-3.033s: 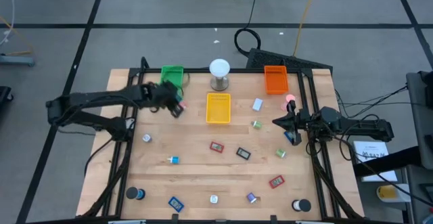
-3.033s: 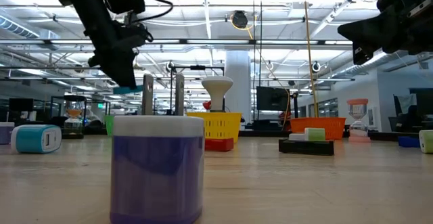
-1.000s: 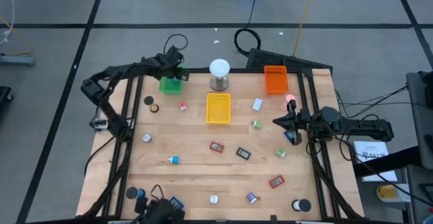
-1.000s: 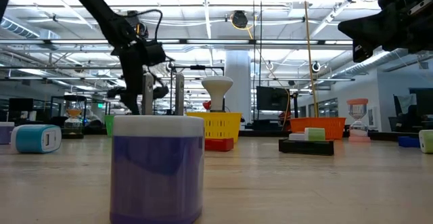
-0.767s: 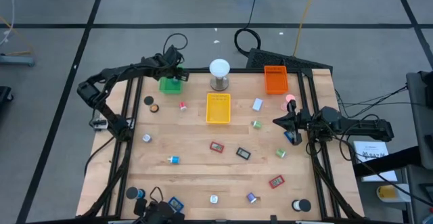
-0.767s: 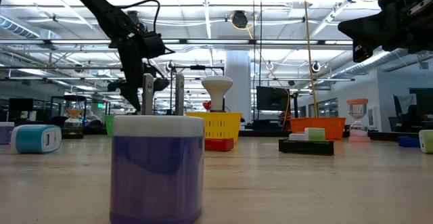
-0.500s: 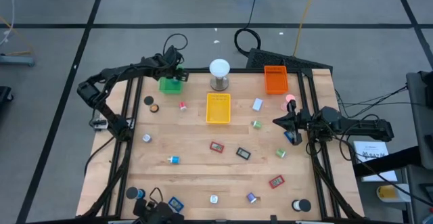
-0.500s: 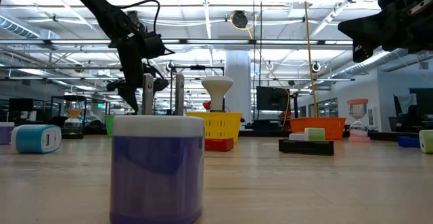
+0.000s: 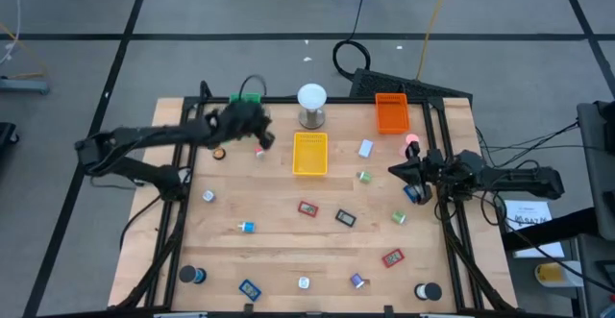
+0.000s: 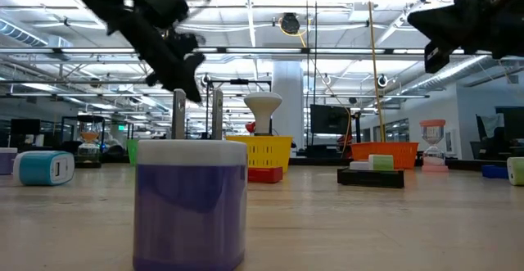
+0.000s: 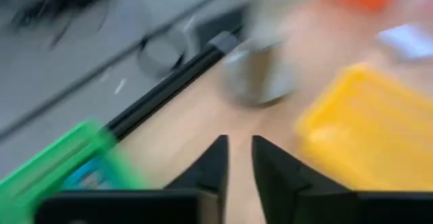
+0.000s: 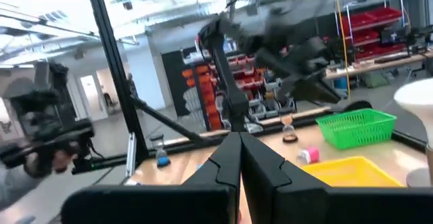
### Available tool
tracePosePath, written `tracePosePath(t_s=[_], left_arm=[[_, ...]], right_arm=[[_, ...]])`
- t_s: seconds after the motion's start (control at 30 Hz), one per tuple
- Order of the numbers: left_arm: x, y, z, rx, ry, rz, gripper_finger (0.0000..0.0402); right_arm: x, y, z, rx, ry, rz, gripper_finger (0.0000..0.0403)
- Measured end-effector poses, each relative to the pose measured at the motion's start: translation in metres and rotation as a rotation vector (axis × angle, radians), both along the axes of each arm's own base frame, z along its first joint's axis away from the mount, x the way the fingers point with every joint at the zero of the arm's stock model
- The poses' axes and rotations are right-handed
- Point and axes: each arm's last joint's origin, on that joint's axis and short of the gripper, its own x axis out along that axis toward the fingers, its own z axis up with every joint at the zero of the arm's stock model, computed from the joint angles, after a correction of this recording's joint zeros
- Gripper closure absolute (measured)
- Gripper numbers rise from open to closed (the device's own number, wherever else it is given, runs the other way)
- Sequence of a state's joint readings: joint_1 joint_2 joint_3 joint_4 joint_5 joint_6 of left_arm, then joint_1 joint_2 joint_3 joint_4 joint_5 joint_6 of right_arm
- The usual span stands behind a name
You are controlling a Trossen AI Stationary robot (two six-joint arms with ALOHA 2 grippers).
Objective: Pick & Place Office items
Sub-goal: Put the top green charger adapter into the yellow bin
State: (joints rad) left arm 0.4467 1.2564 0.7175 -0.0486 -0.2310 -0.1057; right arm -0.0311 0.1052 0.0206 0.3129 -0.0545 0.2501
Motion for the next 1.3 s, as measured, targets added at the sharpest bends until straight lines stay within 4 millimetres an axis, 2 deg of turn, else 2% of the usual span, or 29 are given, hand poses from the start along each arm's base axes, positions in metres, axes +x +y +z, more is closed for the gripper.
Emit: tracePosePath(t_s=[0.2, 0.33, 0.43, 0.67, 0.87, 1.1, 1.3], left_arm=[[-0.006, -0.057, -0.015, 0.097, -0.28, -0.302, 0.0397], [-0.015, -0.081, -0.031, 0.109, -0.391, -0.452, 0.0385], [-0.022, -0.091, -0.042, 0.107, -0.415, -0.498, 0.0373], [-0.028, -0.099, -0.054, 0.083, -0.398, -0.529, 0.0366], [-0.027, -0.102, -0.053, 0.09, -0.396, -0.548, 0.0365], [-0.027, -0.103, -0.054, 0.087, -0.397, -0.555, 0.0364], [-0.027, -0.103, -0.053, 0.086, -0.397, -0.555, 0.0364]], right_arm=[[0.014, -0.004, -0.017, 0.019, 0.258, -0.135, 0.0399], [0.029, -0.005, 0.002, 0.017, 0.319, -0.16, 0.0399], [0.044, -0.005, 0.004, 0.032, 0.432, -0.152, 0.0399], [0.081, -0.001, 0.016, 0.118, 0.748, -0.2, 0.0379], [0.104, -0.002, 0.022, 0.18, 1.013, -0.282, 0.0312], [0.126, -0.002, 0.027, 0.204, 1.224, -0.328, 0.0226], [0.142, -0.009, 0.026, 0.188, 1.362, -0.361, 0.0185]])
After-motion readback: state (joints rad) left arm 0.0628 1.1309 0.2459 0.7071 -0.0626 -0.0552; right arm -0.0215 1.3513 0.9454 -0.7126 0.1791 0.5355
